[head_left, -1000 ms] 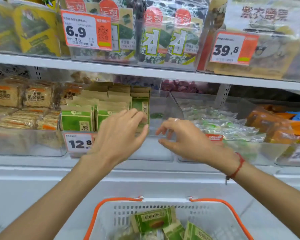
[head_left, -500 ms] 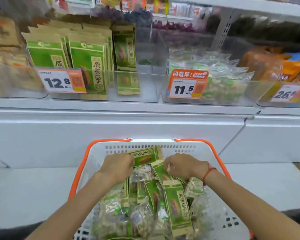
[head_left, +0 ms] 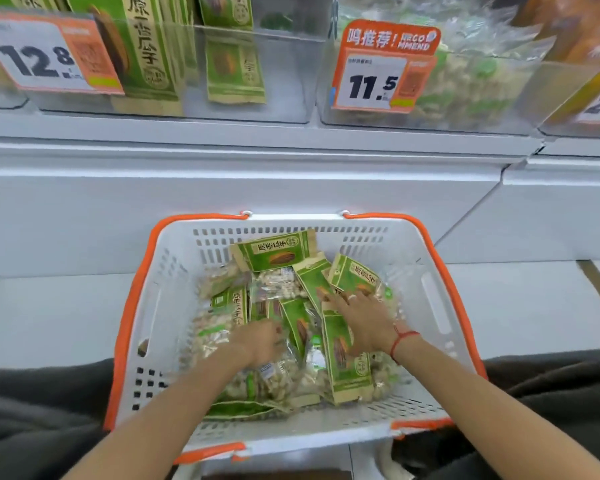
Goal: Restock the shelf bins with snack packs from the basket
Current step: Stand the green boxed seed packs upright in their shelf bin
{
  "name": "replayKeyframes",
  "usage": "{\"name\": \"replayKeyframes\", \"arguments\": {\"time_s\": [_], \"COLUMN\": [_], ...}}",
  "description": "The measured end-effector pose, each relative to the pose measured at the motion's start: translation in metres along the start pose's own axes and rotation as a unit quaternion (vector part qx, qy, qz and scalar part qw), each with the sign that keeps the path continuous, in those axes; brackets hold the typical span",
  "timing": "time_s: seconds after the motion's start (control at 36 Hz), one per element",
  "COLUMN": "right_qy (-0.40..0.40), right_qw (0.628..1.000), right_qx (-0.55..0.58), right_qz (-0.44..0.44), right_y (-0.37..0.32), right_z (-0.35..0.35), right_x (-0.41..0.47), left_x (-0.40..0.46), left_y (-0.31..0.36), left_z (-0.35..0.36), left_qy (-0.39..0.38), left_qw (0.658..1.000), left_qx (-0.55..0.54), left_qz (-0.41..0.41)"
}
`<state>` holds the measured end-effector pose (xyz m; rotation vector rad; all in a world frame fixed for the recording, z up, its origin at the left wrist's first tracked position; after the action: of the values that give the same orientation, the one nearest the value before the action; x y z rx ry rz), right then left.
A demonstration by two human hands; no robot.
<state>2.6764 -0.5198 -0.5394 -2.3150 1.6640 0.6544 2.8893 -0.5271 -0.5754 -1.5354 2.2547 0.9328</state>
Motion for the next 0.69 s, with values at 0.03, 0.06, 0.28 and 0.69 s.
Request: {"name": "replayKeyframes", "arguments": {"time_s": [0.03, 0.06, 0.28, 0.69], "right_qy": [0.021, 0.034, -0.011, 0.027], "right_qw": [1.0, 0.999, 0.937, 0.924], "right_qx": [-0.008, -0.009, 0.349, 0.335], "right_qz": [0.0, -0.001, -0.012, 0.186], "right_y": [0.002, 0.005, 0.039, 0.065], "right_z": [0.001, 0.001, -0.019, -0.021], "right_x": [0.0, 0.0, 0.006, 0.053], "left_x": [0.003, 0.006, 0.005, 0.005], "left_y": [0.002, 0.005, 0.059, -0.002], "left_z": [0.001, 0.001, -0.012, -0.036], "left_qy": [0.039, 0.072, -0.053, 0.062], "left_qw": [0.999, 0.997, 0.933, 0.765], "left_qx": [-0.008, -0.028, -0.354, -0.631], "left_qz": [-0.006, -0.011, 0.026, -0.118]}}
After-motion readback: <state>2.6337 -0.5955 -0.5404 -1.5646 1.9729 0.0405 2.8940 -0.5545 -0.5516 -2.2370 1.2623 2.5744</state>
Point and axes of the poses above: each hand's wrist, its own x-axis towards the middle knuckle, its own z-axis out of the palm, y = z × x, the point moved 1 cm from there along x, towards the middle knuckle, and after that the axes turned 5 degrees about y, right-handed, at the moved point
